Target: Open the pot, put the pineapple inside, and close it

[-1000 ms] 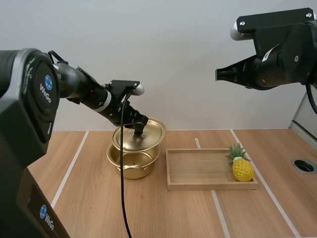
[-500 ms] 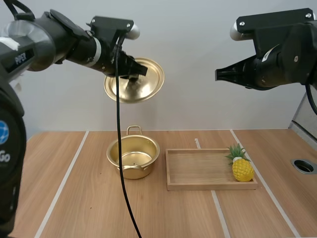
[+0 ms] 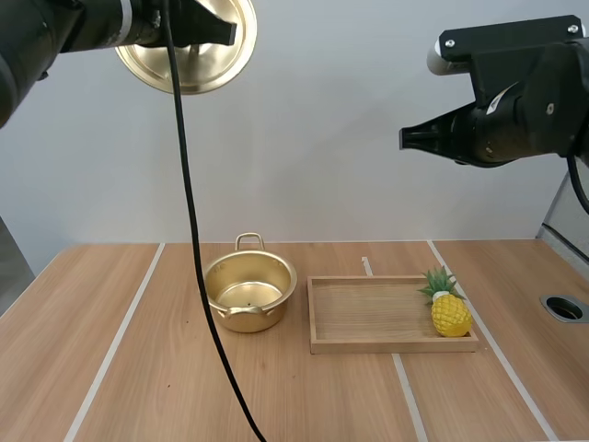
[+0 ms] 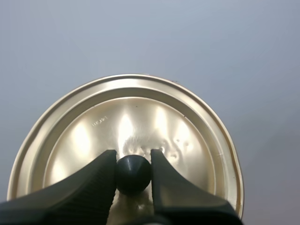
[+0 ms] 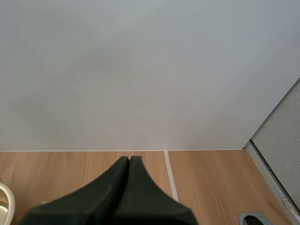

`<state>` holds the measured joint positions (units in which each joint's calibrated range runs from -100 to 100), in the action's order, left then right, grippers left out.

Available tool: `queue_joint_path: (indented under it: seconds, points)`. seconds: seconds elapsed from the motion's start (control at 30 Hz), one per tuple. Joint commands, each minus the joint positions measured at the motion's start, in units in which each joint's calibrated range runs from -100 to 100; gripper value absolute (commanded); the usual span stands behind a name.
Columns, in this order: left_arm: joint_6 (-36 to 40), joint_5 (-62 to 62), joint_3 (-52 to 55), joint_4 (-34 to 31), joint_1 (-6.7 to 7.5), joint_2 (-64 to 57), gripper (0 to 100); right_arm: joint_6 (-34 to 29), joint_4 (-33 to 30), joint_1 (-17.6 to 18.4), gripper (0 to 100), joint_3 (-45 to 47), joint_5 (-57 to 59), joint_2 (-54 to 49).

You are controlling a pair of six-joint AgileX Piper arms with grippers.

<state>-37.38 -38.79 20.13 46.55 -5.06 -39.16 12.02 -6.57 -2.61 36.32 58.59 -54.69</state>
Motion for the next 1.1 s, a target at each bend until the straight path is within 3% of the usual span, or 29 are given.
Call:
queue_joint_path:
  seconds: [0.0,0.13,0.3,0.53,0.77,1.07]
  points:
    - [2.65,3.22,-0.39,0.83,-0.30,-2.91,0,0.15,1.13,-0.22,0,-0.51,0.19,-0.23]
    - [6.42,5.64,-0.39,0.83,-1.47,-6.31,0,2.20,2.60,-0.22,0,-0.51,0.19,-0.23]
    - [12.07,6.77,-0.39,0.83,-3.97,-8.64,0,2.94,2.60,-0.22,0,-0.51,0.35,-0.23]
    - [17.55,-3.04,-0.39,0.83,-6.50,-9.23,0,2.94,2.60,-0.22,0,-0.51,1.56,-0.37]
    - [17.63,-4.51,-0.39,0.83,-6.57,-9.25,0,8.61,1.80,-0.22,0,-0.51,1.39,-0.37]
    - [17.54,-8.37,-0.39,0.72,-6.57,-9.25,0,8.95,-0.57,-0.22,0,-0.51,4.68,4.00]
